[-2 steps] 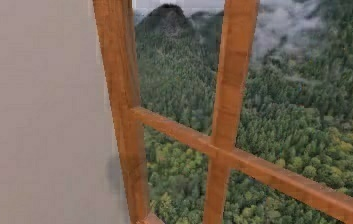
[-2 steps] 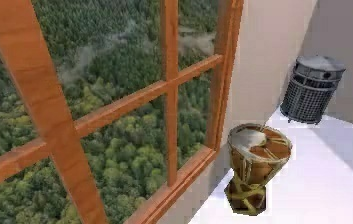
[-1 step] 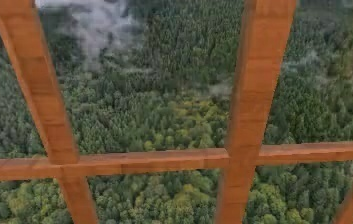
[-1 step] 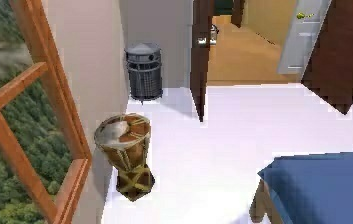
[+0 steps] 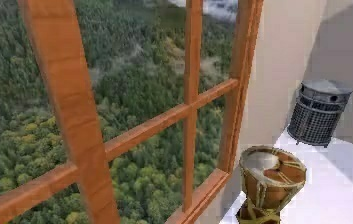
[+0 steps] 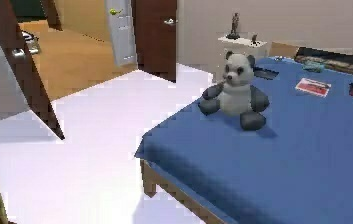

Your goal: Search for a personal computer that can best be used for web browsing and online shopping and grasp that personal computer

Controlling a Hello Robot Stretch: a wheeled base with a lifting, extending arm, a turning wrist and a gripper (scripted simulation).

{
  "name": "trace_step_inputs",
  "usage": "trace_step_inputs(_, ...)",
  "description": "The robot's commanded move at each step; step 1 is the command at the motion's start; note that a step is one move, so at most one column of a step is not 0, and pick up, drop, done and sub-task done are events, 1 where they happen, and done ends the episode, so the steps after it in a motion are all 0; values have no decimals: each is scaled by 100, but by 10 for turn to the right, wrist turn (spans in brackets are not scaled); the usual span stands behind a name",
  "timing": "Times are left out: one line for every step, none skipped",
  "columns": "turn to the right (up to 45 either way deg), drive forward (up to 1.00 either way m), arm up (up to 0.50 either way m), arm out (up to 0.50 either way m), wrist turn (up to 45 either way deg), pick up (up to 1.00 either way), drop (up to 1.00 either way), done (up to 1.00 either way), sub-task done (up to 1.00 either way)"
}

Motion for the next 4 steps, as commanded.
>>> trace_step_inputs(450, 0, 0, 0, 0, 0, 0, 0, 0)
trace_step_inputs(120, 0, 0, 0, 0, 0, 0, 0, 0)
trace_step_inputs(0, 90, 0, 0, 0, 0, 0, 0, 0)
trace_step_inputs(120, 0, 0, 0, 0, 0, 0, 0, 0)
